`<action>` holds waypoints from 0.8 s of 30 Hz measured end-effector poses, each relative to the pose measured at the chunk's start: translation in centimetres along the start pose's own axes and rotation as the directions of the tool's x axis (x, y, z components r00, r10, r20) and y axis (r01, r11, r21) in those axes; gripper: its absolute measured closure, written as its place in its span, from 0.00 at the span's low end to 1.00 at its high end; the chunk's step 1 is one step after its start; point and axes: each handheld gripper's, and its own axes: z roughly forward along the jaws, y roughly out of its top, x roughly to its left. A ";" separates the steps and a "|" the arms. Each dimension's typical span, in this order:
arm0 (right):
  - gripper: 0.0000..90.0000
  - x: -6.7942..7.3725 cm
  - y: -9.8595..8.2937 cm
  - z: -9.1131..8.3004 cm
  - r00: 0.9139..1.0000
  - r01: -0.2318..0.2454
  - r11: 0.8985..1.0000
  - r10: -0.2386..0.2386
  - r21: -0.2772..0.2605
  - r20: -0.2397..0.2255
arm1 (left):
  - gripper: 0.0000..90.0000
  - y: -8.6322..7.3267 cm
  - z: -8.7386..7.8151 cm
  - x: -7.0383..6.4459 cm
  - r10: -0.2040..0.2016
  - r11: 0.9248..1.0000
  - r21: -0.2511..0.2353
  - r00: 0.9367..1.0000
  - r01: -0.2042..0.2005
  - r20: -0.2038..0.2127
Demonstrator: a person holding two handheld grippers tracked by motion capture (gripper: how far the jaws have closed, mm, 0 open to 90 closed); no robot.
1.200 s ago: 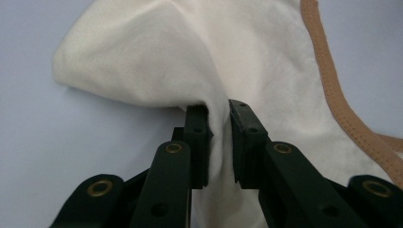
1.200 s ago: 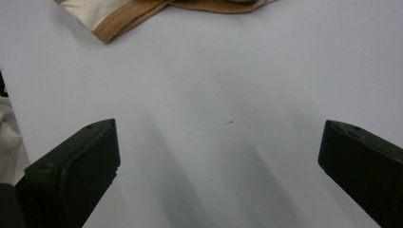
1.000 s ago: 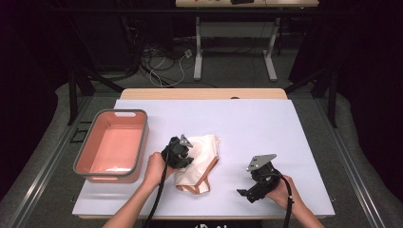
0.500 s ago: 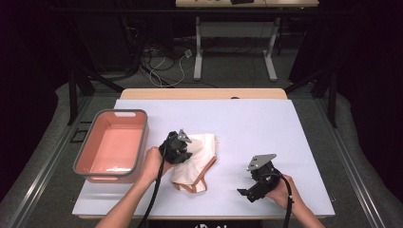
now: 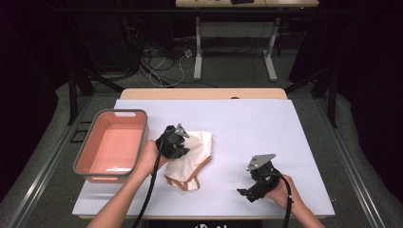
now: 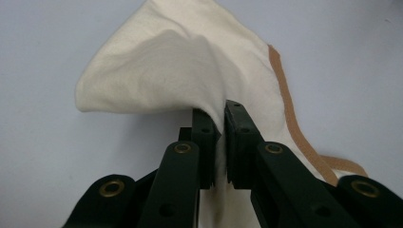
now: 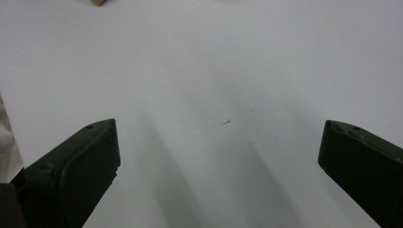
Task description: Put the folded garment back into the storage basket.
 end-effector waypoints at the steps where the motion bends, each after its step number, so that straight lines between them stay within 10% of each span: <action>1: 0.00 0.0 0.0 0.0 1.000 -0.001 1.000 0.001 0.000 0.000 | 0.94 0.0 -0.1 0.1 0.010 1.000 0.003 1.000 -0.010 0.000; 24: 0.00 -0.1 0.0 0.2 1.000 0.001 1.000 -0.001 0.014 -0.004 | 0.94 1.3 -2.4 1.6 0.091 0.992 0.086 0.996 -0.091 0.001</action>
